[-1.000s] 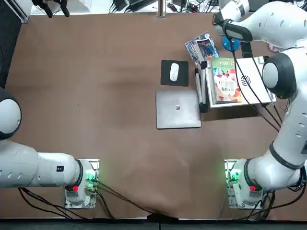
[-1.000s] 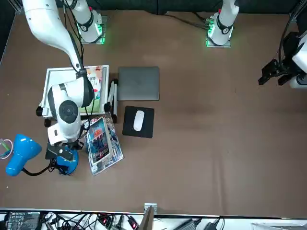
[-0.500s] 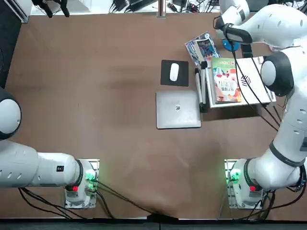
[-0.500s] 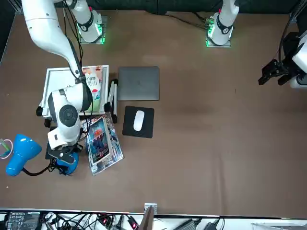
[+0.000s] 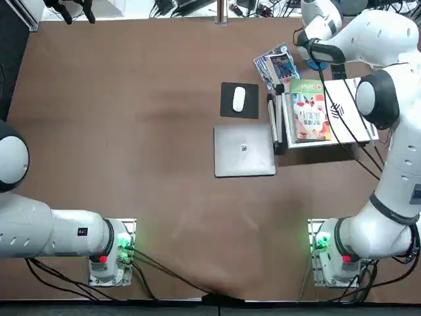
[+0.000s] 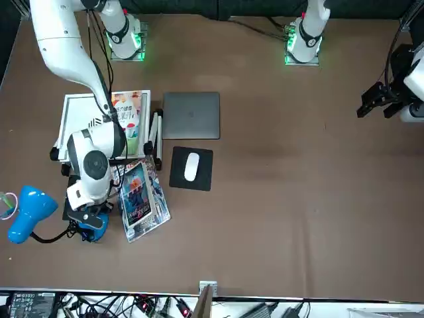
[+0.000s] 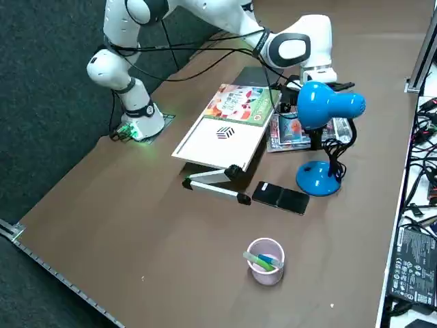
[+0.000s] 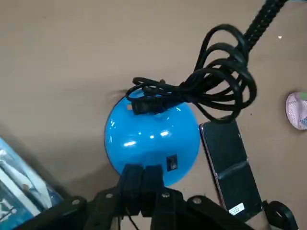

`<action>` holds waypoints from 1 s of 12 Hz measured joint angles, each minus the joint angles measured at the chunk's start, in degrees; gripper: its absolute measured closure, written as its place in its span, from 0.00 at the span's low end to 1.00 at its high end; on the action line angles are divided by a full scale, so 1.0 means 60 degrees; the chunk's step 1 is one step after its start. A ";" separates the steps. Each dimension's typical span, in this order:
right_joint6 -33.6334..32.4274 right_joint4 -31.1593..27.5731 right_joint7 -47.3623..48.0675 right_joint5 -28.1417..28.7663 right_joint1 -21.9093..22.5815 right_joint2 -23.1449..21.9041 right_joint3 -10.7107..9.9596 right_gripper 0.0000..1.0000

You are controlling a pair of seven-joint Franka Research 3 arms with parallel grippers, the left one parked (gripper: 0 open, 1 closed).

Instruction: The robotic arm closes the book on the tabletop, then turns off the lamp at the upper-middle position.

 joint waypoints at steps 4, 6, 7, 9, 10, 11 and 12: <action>0.0168 0.0000 -0.0006 -0.0241 -0.0128 0.0224 0.0000 0.98; 0.0287 -0.0001 -0.0048 -0.0295 -0.0245 0.0406 -0.0001 0.98; 0.0287 -0.0001 -0.0057 -0.0296 -0.0268 0.0443 -0.0001 0.98; 0.0287 -0.0003 -0.0069 -0.0298 -0.0303 0.0486 -0.0001 0.98; 0.0287 -0.0016 -0.0074 -0.0298 -0.0318 0.0501 -0.0001 0.98; 0.0287 -0.0028 -0.0076 -0.0298 -0.0337 0.0520 -0.0001 0.98; 0.0287 -0.0035 -0.0091 -0.0298 -0.0358 0.0543 -0.0001 0.98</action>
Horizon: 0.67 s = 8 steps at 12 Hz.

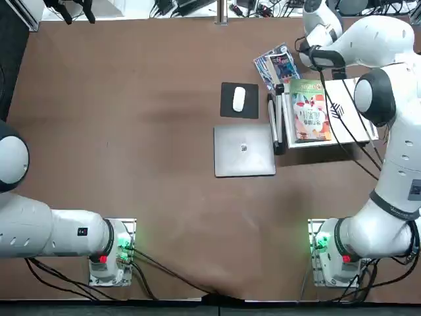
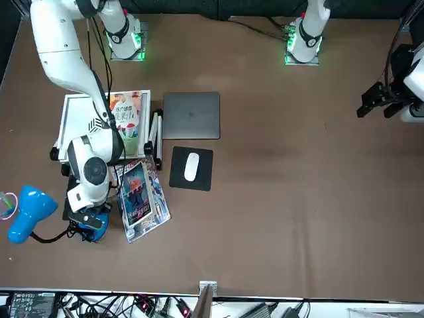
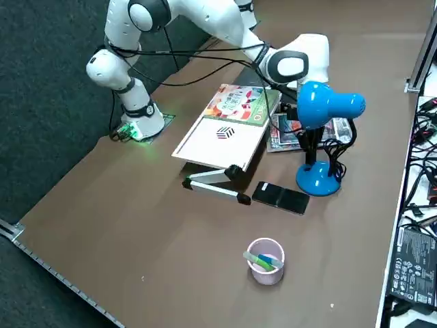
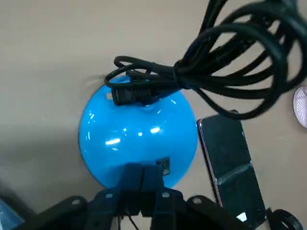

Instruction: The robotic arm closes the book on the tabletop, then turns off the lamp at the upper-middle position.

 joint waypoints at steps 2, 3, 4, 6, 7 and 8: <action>0.0002 -0.0010 -0.0078 -0.0002 -0.0030 0.0023 0.0000 0.98; 0.0003 -0.0009 -0.0086 -0.0002 -0.0035 0.0023 0.0001 0.98; 0.0002 -0.0009 -0.0093 -0.0002 -0.0039 0.0022 0.0001 0.98; 0.0002 -0.0009 -0.0104 -0.0002 -0.0046 0.0019 0.0001 0.98; 0.0002 -0.0010 -0.0113 -0.0003 -0.0051 0.0017 0.0001 0.98; 0.0003 -0.0008 -0.0144 -0.0005 -0.0059 0.0014 0.0000 0.98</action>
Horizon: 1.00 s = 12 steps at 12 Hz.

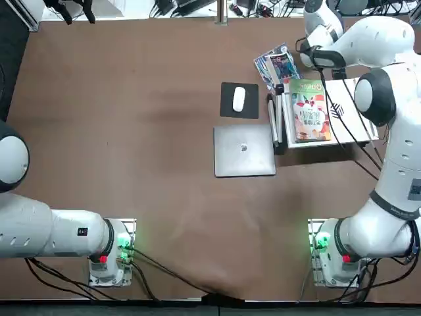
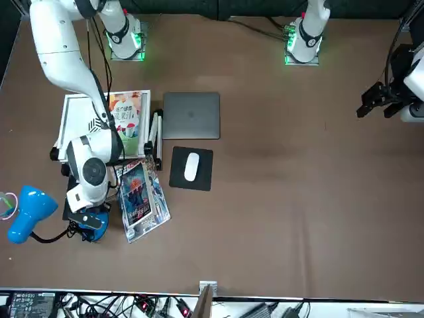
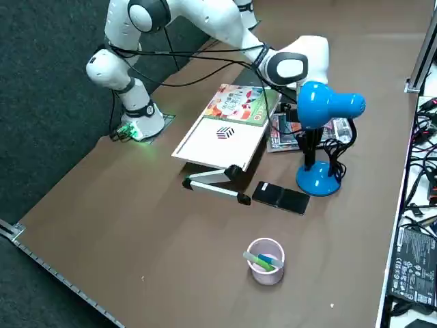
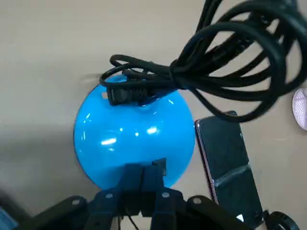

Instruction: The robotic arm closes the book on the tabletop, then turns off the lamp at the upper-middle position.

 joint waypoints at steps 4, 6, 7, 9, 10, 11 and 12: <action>0.0047 0.0016 -0.0294 0.0000 -0.0126 -0.0029 -0.0001 0.98; 0.0106 0.0021 -0.0487 0.0000 -0.0208 -0.0049 0.0007 0.98; 0.0113 0.0021 -0.0501 0.0000 -0.0208 -0.0055 0.0015 0.98; 0.0117 0.0021 -0.0520 0.0000 -0.0206 -0.0068 0.0053 0.98; 0.0117 0.0020 -0.0550 0.0000 -0.0206 -0.0081 0.0077 0.98; 0.0117 0.0020 -0.0604 0.0001 -0.0209 -0.0100 0.0112 0.98; 0.0117 0.0012 -0.0635 0.0003 -0.0231 -0.0124 0.0174 0.98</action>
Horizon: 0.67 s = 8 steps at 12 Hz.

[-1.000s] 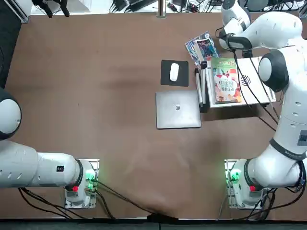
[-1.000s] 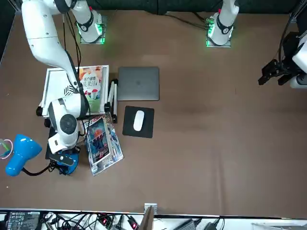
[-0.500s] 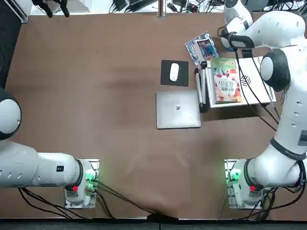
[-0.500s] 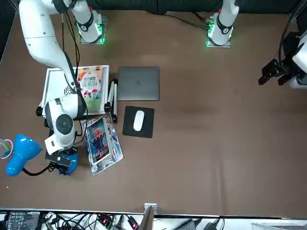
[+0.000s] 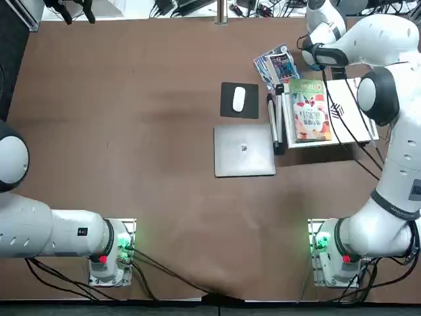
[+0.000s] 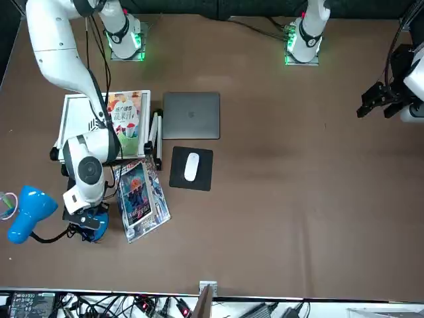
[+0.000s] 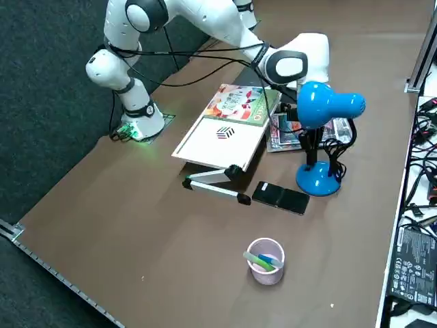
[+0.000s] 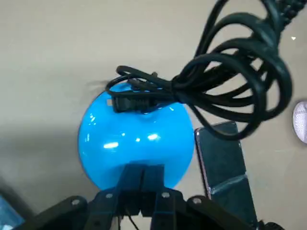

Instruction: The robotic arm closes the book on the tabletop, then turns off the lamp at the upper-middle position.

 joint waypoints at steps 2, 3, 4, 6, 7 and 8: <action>0.0029 -0.0066 -0.0063 0.0001 -0.0165 -0.0062 0.0243 0.98; 0.0118 -0.0133 -0.0137 0.0001 -0.0279 -0.0100 0.0356 0.98; 0.0260 -0.0209 -0.0217 0.0001 -0.0385 -0.0128 0.0424 0.98; 0.0512 -0.0338 -0.0359 0.0001 -0.0545 -0.0154 0.0473 0.98; 0.0617 -0.0393 -0.0409 0.0001 -0.0602 -0.0162 0.0488 0.98; 0.0702 -0.0445 -0.0473 0.0001 -0.0639 -0.0173 0.0494 0.98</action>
